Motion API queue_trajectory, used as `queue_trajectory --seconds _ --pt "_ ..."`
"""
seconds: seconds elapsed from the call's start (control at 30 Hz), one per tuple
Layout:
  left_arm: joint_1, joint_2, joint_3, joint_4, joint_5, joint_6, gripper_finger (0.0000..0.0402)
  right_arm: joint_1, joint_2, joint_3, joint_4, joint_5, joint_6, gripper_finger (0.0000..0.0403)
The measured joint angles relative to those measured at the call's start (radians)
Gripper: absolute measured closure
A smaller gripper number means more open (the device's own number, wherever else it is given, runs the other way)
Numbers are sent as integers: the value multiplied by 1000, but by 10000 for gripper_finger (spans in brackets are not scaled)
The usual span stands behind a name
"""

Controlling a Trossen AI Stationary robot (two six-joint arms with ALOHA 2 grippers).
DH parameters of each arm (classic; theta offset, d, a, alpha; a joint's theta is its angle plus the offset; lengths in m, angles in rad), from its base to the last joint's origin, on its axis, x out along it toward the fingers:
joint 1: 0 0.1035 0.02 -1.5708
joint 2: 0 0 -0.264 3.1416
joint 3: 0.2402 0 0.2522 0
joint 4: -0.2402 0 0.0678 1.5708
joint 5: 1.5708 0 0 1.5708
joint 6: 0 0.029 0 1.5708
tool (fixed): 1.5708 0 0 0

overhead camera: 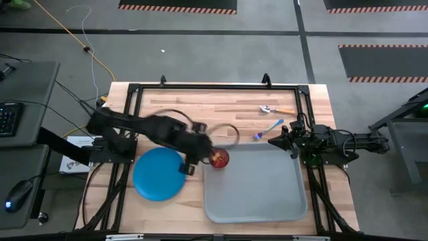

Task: Pick and place plate/cup/fork/spoon on tray
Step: Put the yellow spoon on the gray tray

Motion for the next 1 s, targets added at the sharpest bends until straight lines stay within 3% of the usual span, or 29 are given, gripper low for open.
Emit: queue_trajectory --seconds 0.1,0.27,0.5,0.67,0.77,0.83,1.0 --pt "-2 -116 -85 5 -101 -74 217 0 2 0 -1 0 0 402" --pt "31 -316 -440 190 -64 -158 217 0 2 0 -1 0 0 402" --pt "49 -522 -923 737 -18 -197 218 0 6 0 -1 0 0 402" --pt "39 -592 -1176 1368 -48 -59 218 0 10 0 -1 -2 0 402" --pt "63 -598 -1295 1719 -52 31 218 0 19 0 4 -49 -38 402" --pt "90 -596 -1341 1865 -55 46 218 0 24 0 10 -73 -100 402" --pt "155 -602 -1375 1870 -25 17 218 0 24 0 11 -75 -155 402"
